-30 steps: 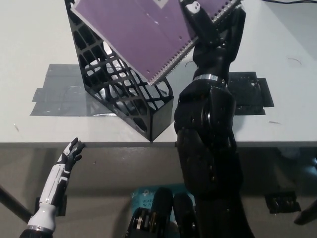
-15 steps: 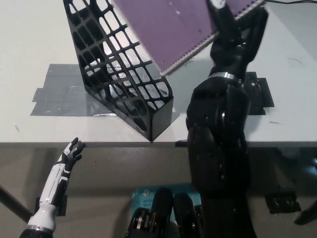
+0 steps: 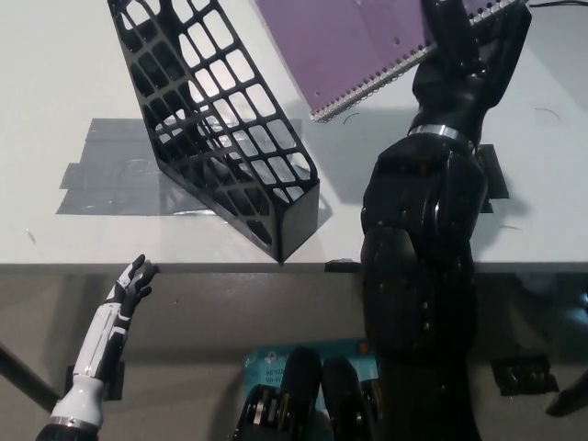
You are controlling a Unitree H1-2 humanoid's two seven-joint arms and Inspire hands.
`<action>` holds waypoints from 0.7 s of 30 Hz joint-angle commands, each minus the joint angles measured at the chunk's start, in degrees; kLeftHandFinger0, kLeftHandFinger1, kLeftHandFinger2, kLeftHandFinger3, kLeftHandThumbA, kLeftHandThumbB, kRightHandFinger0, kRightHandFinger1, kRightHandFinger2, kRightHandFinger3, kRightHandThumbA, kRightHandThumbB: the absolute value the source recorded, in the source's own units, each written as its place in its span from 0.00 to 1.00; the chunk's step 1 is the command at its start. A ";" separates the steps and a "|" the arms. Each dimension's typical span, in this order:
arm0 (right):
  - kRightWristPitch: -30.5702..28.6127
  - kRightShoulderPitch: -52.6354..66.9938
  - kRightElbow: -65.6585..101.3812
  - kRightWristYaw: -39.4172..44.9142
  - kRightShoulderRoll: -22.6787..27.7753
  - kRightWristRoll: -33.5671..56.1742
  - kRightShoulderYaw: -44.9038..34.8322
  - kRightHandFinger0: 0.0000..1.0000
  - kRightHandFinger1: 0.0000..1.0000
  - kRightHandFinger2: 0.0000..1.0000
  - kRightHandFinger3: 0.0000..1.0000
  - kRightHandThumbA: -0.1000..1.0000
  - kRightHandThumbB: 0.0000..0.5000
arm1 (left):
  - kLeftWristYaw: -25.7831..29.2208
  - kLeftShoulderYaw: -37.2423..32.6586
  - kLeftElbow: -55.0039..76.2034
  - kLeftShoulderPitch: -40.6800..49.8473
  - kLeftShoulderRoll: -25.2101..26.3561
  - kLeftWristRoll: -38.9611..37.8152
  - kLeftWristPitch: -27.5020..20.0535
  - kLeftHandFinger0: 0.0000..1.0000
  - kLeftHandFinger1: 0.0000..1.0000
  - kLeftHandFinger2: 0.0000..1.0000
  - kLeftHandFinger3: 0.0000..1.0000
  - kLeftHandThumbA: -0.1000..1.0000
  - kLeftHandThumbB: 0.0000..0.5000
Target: A person hands a notebook to the robot and the robot grabs it with its right hand and places it in the magazine stand kept in the centre of the desk infront of it.
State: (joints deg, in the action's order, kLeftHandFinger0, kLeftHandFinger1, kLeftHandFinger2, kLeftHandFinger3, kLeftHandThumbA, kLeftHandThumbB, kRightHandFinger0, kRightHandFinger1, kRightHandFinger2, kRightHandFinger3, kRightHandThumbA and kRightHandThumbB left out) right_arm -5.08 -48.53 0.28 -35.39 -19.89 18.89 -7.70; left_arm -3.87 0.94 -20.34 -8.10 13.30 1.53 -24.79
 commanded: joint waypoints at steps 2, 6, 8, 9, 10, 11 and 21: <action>-2.54 -4.44 1.47 2.61 -1.88 -0.14 2.20 0.00 0.00 0.00 0.00 1.00 0.00 | 0.01 0.16 1.31 -2.67 0.81 0.46 -2.14 1.00 1.00 1.00 1.00 1.00 0.97; -3.41 -4.09 0.96 2.10 -1.88 -0.27 3.58 0.00 0.00 0.00 0.00 1.00 0.00 | 0.04 0.18 1.18 -2.68 0.80 0.49 -2.14 1.00 1.00 1.00 1.00 1.00 0.98; -3.62 -3.99 1.18 0.98 -1.88 -0.10 4.99 0.00 0.00 0.00 0.00 0.99 0.00 | 0.11 0.15 1.25 -2.65 0.85 0.66 -2.14 1.00 1.00 1.00 1.00 1.00 0.98; -3.58 -3.96 1.27 0.74 -1.88 -0.20 5.34 0.00 0.00 0.00 0.00 1.00 0.00 | 0.09 0.14 1.29 -2.63 0.86 0.68 -2.14 1.00 1.00 1.00 1.00 1.00 0.97; -3.55 -3.92 1.38 0.48 -1.88 -0.46 5.79 0.00 0.00 0.00 0.00 1.00 0.00 | 0.05 0.14 1.31 -2.61 0.86 0.62 -2.14 1.00 1.00 1.00 1.00 1.00 0.97; -3.57 -3.90 1.40 0.40 -1.88 -0.55 5.94 0.00 0.00 0.00 0.00 1.00 0.00 | 0.04 0.15 1.31 -2.61 0.85 0.58 -2.14 1.00 1.00 1.00 1.00 1.00 0.97; -5.78 -4.11 -2.12 -0.07 -1.88 -3.16 7.97 0.00 0.00 0.00 0.00 1.00 0.04 | 0.15 0.09 1.45 -2.89 0.86 0.92 -2.14 1.00 1.00 1.00 1.00 1.00 0.97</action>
State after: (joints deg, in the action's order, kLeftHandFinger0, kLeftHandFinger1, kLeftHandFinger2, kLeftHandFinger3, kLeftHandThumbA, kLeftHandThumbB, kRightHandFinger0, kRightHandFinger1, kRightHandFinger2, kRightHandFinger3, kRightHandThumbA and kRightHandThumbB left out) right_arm -5.53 -48.52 -2.36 -35.84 -19.89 17.56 -1.20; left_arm -3.85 0.95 -20.35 -8.28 13.34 1.99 -24.78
